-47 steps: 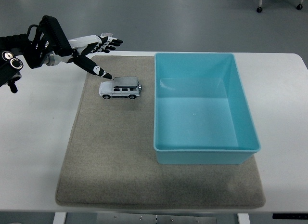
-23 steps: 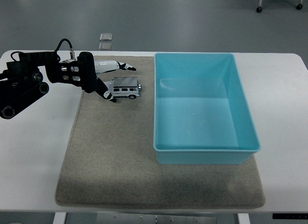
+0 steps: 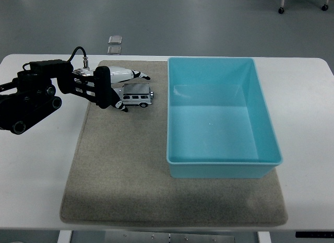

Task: Left hand put the white car in the blue box

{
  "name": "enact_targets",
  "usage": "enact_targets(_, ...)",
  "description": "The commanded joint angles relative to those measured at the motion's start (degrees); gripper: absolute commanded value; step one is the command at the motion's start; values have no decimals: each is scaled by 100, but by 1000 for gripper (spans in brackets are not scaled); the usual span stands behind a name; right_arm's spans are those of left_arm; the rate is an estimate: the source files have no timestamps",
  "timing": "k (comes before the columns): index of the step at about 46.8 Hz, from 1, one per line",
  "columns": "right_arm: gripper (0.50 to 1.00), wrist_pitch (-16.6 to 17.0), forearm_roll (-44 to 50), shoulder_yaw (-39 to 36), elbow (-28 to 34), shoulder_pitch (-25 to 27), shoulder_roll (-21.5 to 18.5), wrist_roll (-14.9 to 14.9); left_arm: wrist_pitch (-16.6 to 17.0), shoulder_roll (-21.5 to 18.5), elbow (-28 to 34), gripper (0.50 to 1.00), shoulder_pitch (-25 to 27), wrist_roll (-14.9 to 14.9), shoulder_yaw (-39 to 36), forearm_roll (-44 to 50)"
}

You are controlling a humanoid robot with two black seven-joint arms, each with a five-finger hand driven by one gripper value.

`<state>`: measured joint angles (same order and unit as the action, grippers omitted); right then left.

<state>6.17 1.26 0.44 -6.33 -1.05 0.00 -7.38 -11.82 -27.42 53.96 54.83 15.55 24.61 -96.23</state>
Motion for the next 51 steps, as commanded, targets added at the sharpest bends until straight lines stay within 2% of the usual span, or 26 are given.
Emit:
enact_targets(1,936,-2,-3,0,0,0,0,0,119,-9,-8,825,-8,0,0,-186)
enact_targets(3,936,-2,-3,0,0,0,0,0,137,0,0,816,-8,0,0,-203)
enact_targets(8,936,6,-3,0,0,0,0,0,137,0,0,709,-8,0,-8,-212)
enact_targets(10,936,-2,6,0,0,0,0,0,137,0,0,694,-8,0,-8,-221)
enact_targets(14,936,-2,6,0,0,0,0,0,137,-9,0,619,-8,0,-61,-221)
enact_targets(18,936,7,-3,0,0,0,0,0,137,-9,0,581,1,0,-87,-221)
enact_targets(23,936,-2,-3,0,0,0,0,0,137,-18,0,501,19,0,-87,-230)
enact_targets(40,936,-2,6,0,0,0,0,0,49,-97,-35,500,212,-9,-87,-142)
enact_targets(45,936,7,6,0,0,0,0,0,49,-238,-35,500,344,-9,-79,-89)
enact_targets(51,936,-2,6,0,0,0,0,0,-118,-396,-17,500,563,0,-8,-81)
